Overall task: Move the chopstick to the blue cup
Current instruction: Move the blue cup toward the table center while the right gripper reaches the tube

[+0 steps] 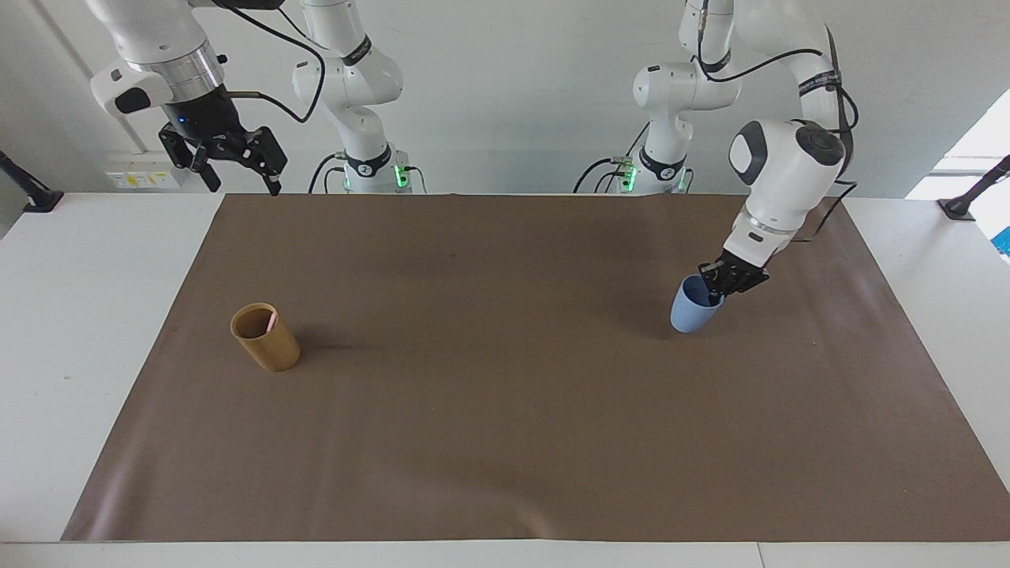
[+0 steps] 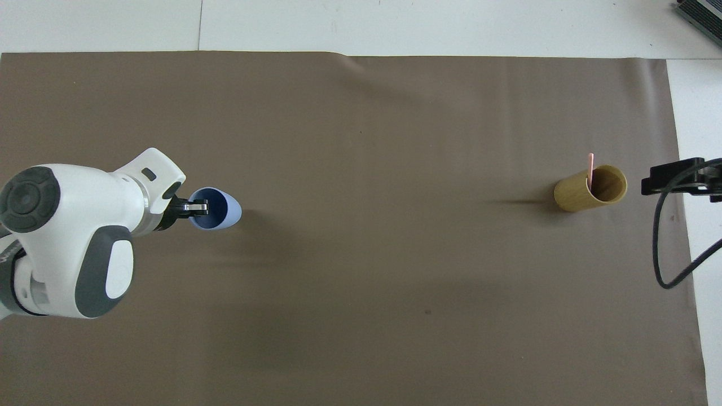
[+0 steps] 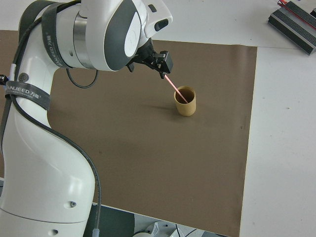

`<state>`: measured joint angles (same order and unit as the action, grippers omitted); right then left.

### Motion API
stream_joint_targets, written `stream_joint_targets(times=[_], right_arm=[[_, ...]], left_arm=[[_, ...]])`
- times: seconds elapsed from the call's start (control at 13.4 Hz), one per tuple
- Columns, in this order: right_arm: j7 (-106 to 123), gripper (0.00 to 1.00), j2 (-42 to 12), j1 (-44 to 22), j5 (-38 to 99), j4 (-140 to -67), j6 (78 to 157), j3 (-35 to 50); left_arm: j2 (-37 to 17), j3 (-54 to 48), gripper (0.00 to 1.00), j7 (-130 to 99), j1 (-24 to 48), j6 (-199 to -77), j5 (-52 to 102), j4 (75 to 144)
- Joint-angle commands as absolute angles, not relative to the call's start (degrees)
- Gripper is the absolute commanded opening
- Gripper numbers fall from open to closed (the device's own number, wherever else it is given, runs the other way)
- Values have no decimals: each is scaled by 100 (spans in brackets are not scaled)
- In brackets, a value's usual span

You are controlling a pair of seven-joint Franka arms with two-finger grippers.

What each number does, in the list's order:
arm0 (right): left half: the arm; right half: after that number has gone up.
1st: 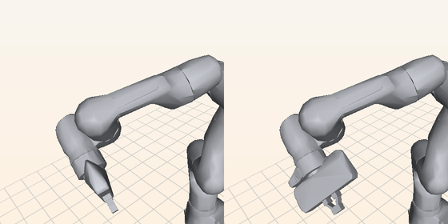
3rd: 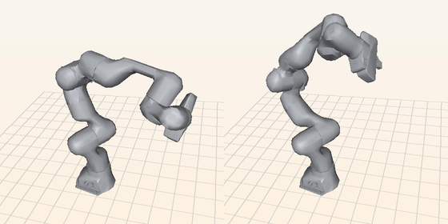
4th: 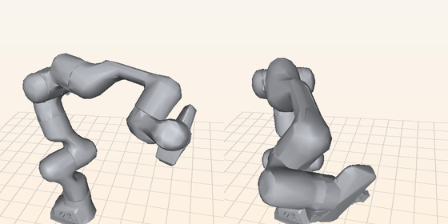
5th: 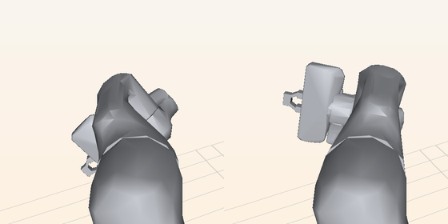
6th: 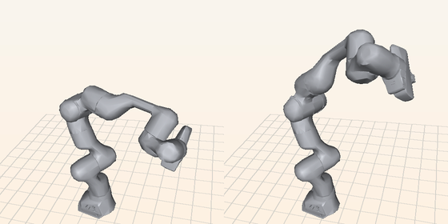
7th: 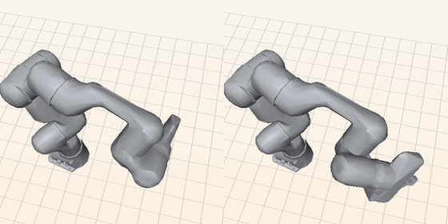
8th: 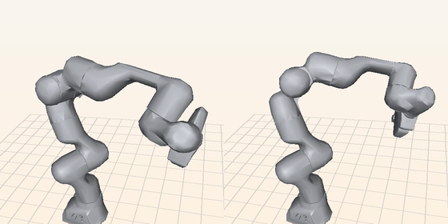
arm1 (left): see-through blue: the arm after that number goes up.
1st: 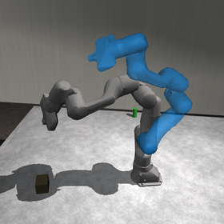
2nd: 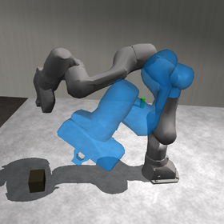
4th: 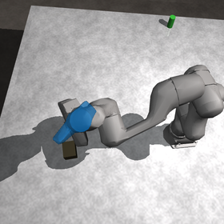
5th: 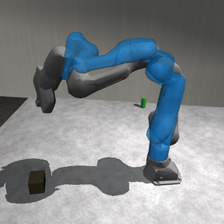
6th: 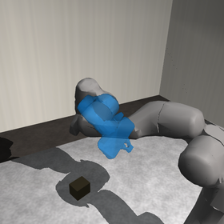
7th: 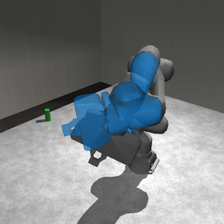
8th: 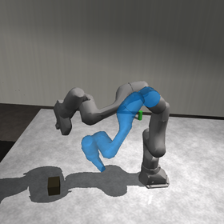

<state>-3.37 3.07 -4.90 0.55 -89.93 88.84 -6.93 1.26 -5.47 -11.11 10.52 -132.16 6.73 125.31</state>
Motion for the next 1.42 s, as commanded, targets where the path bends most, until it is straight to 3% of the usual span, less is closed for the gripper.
stream_joint_targets(times=[0.0, 0.37, 0.6, 0.9, 0.97, 1.12, 1.2, 1.35], right_arm=[[628, 100, 431, -440, 141, -9351, 9332, -677], [3257, 100, 317, 43, 753, -9851, 10281, -677], [5249, 100, 150, 228, 1326, -10133, 10871, -677], [7008, 100, -297, 412, 2405, -10309, 11398, -677], [7510, 100, -438, 509, 2608, -10310, 11426, -677], [7970, 100, -518, 658, 2680, -10327, 11504, -677], [8033, 100, -588, 703, 2794, -10336, 11514, -677], [8174, 100, -703, 651, 3216, -10432, 11741, -677]], left_arm=[[-53, -457, 0, -2071, 1896, -13377, 703, 12331], [-342, -466, 0, -3697, 3100, -13386, 326, 12191], [-763, -466, 0, -4113, 3471, -13429, 308, 11858], [-887, -475, 0, -4113, 3753, -13517, 325, 11795], [-914, -475, 13, -4096, 3753, -13526, 351, 11795], [-940, -475, 83, -4035, 3753, -13535, 325, 11682], [-993, -466, 100, -4017, 3744, -13500, 308, 11568], [-897, -466, 100, -3632, 3692, -13448, 308, 11549]])
